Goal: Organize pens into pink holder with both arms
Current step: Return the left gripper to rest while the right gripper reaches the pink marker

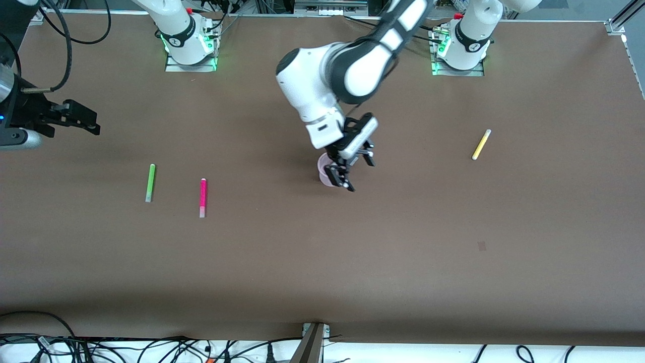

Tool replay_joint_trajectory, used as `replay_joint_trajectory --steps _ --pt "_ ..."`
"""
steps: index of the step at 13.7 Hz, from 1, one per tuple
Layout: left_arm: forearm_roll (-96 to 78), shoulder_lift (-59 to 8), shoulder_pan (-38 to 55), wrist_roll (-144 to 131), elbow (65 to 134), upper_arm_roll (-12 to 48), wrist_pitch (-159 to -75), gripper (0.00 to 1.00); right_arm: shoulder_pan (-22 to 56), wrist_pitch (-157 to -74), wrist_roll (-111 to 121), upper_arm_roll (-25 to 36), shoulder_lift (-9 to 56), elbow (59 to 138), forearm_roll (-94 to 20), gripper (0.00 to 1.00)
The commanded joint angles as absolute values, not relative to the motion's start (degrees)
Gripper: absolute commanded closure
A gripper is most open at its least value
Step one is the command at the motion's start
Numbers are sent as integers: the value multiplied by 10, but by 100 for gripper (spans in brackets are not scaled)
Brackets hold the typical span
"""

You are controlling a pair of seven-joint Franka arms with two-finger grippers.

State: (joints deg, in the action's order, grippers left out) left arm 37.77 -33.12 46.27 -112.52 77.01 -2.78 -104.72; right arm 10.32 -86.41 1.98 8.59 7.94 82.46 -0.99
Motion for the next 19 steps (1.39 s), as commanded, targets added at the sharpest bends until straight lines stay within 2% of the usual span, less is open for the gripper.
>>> replay_joint_trajectory --steps 1,4,8,10,12,15,19 --pt "280 -246 380 -955 780 -19 -1041 0 103 -865 22 81 113 817 -1 0" --pt "190 -192 300 -789 780 -18 -1028 0 104 -864 23 79 128 817 14 0" --pt "78 -158 200 -538 780 -18 -992 0 119 -864 21 78 156 823 5 0" --pt "51 -142 155 -415 781 -18 -963 0 125 -887 21 77 152 865 -9 0" --pt "46 -133 120 -285 788 -18 -919 0 126 -930 14 77 150 909 -25 0" --pt "20 -113 67 -167 822 -16 -911 0 130 -1017 11 72 146 988 -40 1" --pt "17 -59 38 -107 921 -16 -968 0 132 -1208 -22 45 153 1116 -44 1"
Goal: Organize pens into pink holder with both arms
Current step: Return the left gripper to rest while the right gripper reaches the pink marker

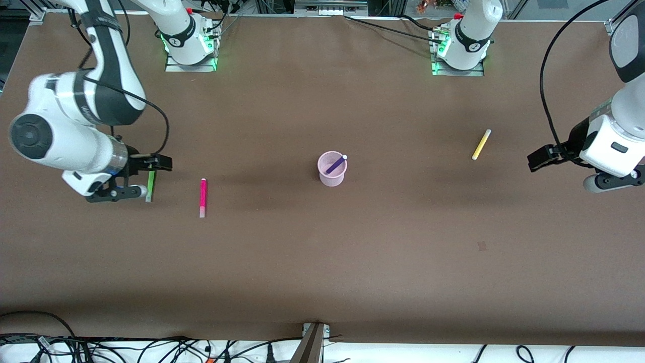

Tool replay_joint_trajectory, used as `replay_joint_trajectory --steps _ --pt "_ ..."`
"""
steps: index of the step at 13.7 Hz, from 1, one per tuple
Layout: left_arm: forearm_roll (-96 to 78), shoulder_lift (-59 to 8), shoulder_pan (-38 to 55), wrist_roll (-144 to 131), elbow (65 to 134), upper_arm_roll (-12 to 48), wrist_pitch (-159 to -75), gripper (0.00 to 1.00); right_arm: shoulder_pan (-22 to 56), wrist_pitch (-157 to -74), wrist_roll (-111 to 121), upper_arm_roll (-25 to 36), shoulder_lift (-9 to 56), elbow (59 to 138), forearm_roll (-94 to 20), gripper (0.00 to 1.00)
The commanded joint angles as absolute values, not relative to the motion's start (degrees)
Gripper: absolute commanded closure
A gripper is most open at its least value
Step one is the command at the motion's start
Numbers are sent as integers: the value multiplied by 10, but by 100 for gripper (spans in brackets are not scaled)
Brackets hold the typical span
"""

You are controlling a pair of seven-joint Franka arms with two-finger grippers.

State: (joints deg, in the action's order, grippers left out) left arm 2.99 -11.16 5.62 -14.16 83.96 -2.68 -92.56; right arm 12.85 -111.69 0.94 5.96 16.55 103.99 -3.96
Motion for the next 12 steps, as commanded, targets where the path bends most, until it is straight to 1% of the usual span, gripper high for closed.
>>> replay_joint_trajectory --steps 1,3,5,6,10,12 --pt "17 -47 34 -99 946 -16 -994 0 134 -1264 -25 40 156 1151 -44 1" --pt "11 -47 19 -98 951 -15 -1018 0 144 -1363 -26 38 167 1208 -44 2" --pt "2 -47 18 -83 948 -16 -1023 0 145 -1426 -31 36 187 1231 -45 4" --pt "2 -47 18 -63 947 -17 -1023 0 145 -1440 -34 36 200 1230 -45 5" --pt "2 -47 15 -42 934 -18 -1020 0 154 -1513 -35 35 249 1228 -45 17" --pt "2 -43 14 -37 934 -17 -1020 0 154 -1528 -35 35 260 1229 -45 23"
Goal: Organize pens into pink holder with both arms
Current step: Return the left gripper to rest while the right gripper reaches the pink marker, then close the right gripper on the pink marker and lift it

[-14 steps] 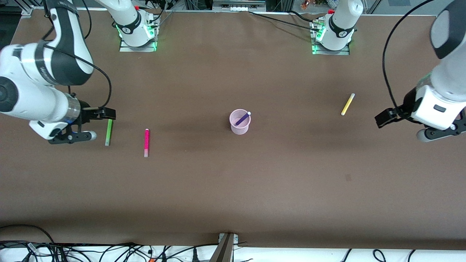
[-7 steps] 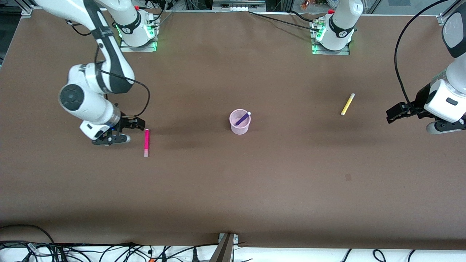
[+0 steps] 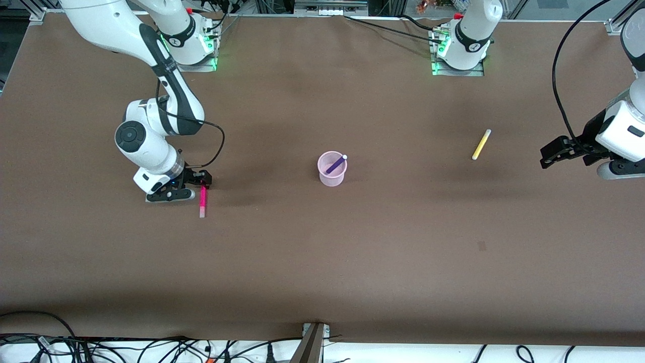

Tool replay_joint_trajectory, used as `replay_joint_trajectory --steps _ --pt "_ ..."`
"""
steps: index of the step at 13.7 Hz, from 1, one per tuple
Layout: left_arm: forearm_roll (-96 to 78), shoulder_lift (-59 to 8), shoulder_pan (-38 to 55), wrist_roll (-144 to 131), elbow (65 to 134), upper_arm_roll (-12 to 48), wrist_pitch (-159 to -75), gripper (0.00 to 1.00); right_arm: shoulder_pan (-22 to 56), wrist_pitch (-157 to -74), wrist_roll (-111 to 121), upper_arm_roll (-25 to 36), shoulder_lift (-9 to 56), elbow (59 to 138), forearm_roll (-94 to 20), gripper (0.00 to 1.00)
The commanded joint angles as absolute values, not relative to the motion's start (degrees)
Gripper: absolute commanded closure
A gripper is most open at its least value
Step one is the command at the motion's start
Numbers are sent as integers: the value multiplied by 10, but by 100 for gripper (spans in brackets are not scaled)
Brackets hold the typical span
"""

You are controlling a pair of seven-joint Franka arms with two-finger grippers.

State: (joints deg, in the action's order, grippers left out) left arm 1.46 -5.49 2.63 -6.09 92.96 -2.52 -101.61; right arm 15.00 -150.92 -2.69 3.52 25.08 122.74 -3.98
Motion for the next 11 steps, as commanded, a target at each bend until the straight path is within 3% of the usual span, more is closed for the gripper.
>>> replay_joint_trajectory --steps 1,7,11 --pt "2 -39 16 -26 934 -18 -1018 0 154 -1528 -35 35 261 1230 -46 25" --pt "1 -35 18 -22 931 -21 -1020 0 153 -1528 -49 34 269 1232 -46 43" --pt "1 -39 18 -20 931 -19 -1020 0 153 -1528 -51 30 272 1232 -47 47"
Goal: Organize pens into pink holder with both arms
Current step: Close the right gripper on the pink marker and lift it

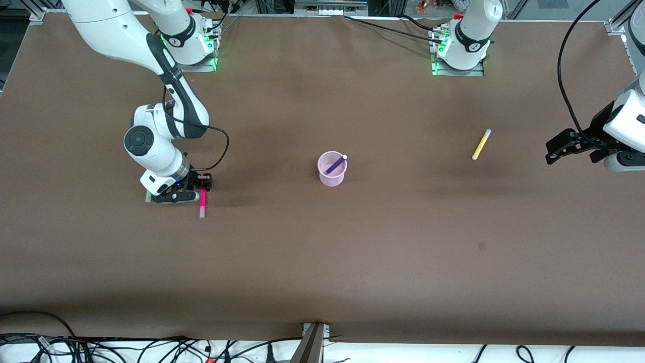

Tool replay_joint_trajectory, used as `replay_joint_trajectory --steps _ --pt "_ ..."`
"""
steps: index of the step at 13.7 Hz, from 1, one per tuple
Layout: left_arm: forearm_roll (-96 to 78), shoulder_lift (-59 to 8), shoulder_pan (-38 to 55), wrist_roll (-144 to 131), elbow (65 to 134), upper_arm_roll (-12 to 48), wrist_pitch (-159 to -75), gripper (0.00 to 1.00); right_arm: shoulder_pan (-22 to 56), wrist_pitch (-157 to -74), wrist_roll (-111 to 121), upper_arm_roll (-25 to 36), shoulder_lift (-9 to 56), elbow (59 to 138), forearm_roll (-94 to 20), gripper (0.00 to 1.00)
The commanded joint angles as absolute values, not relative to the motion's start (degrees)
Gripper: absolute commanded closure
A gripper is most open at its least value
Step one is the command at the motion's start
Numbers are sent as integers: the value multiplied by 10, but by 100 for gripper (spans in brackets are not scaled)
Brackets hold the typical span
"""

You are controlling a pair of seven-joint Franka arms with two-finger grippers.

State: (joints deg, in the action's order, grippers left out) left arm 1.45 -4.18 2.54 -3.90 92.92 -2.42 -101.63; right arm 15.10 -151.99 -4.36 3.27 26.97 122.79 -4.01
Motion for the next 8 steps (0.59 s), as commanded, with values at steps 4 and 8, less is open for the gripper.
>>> replay_joint_trajectory --steps 4,8 --pt "1 -39 18 -15 932 -21 -1019 0 153 -1528 -50 31 272 1232 -46 71" --pt "3 -39 18 -17 931 -21 -1018 0 153 -1521 -47 30 271 1228 -46 97"
